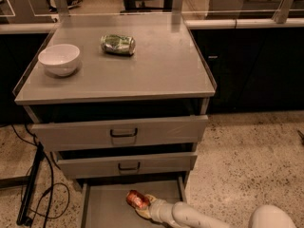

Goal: Place coke can into bottom drawer

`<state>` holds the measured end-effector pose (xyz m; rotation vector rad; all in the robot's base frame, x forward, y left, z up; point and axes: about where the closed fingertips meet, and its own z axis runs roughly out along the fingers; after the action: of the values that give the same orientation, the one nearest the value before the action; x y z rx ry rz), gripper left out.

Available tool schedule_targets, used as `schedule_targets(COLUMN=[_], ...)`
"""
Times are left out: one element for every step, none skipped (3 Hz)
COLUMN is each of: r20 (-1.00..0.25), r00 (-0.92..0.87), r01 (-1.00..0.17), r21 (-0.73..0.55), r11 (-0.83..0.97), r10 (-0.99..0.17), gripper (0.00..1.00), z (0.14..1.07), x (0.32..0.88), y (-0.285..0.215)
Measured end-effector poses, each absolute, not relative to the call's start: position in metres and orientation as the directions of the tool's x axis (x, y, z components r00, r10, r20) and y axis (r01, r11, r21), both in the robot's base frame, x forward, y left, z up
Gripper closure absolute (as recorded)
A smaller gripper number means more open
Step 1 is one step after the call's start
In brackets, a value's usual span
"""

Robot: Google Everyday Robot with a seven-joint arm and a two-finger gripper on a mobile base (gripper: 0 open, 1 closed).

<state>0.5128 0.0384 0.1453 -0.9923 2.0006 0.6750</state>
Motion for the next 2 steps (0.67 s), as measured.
schedule_targets(r20=[-0.828, -0.828], r00=[-0.385, -0.385], r01=[-0.826, -0.826], r21=[0.112, 0.112], r11=[0.553, 0.553], r10=[-0.407, -0.407], gripper=[0.34, 0.11], z=[0.1453, 0.1453], x=[0.5128, 0.5128], y=[0.0384, 0.0385])
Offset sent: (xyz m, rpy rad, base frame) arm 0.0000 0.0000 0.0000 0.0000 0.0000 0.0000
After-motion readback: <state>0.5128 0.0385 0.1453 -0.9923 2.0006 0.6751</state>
